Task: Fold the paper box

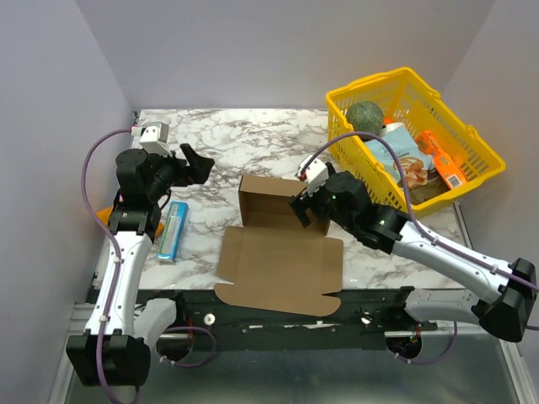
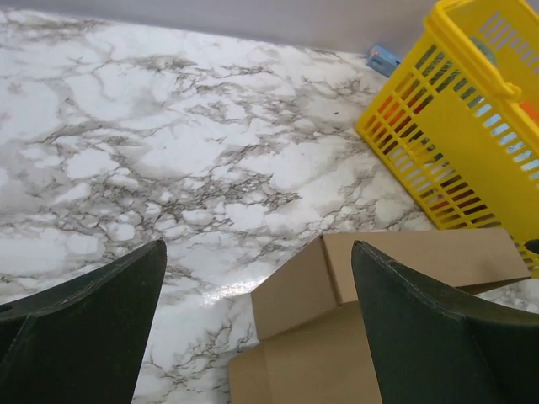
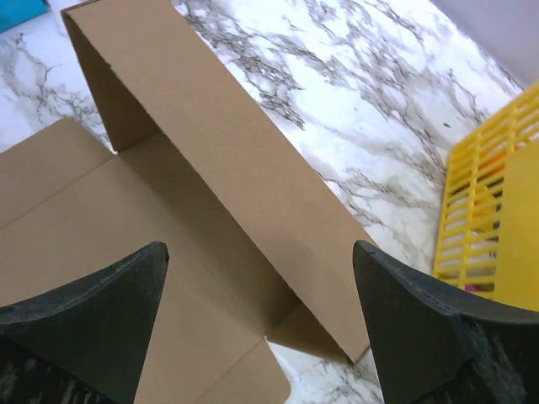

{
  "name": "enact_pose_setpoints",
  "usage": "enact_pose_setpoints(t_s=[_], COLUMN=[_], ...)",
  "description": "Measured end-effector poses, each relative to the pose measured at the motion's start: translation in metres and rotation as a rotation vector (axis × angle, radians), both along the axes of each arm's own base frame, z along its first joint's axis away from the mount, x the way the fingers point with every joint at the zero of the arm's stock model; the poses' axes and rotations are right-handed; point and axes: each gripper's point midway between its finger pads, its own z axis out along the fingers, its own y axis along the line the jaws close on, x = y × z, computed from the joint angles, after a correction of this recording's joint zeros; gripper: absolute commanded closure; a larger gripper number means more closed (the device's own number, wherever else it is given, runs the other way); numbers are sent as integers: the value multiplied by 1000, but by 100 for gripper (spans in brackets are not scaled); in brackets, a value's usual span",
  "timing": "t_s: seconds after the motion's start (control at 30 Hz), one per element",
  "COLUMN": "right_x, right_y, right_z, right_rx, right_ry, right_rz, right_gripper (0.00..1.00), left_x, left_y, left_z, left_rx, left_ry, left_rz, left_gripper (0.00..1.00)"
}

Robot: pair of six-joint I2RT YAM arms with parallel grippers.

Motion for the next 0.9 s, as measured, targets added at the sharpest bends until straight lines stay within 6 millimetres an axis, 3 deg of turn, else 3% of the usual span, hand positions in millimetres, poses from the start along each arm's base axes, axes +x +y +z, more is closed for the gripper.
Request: enact_pose_setpoints(t_s=[0.1, 0.23, 0.4, 0.7, 0.8, 0.83, 0.9], right_x=[0, -1, 16, 51, 56, 58, 60], right_y=[15, 31, 31, 24, 27, 28, 28], right_z=[-8, -24, -30, -31, -36, -38, -40], right_rx=[-44, -129, -201, -309, -341, -349, -366], right_ry=[-7, -24, -99, -234, -252, -258, -268], right_rz=[50, 91, 16, -132, -133, -133, -135], right_gripper=[3, 6, 13, 24, 32, 41, 49], left_x=[8, 7, -3, -4, -4, -4, -4], left_y=[12, 20, 23, 25, 25, 25, 25], left_z=[-20, -31, -34, -33, -33, -33, -33], left_rx=[11, 38, 68, 76, 75, 75, 75], left_ry=[53, 80, 65, 59, 59, 59, 58], left_rz=[25, 41, 47, 53, 53, 53, 53], left_gripper=[1, 1, 1, 1, 1, 1, 1])
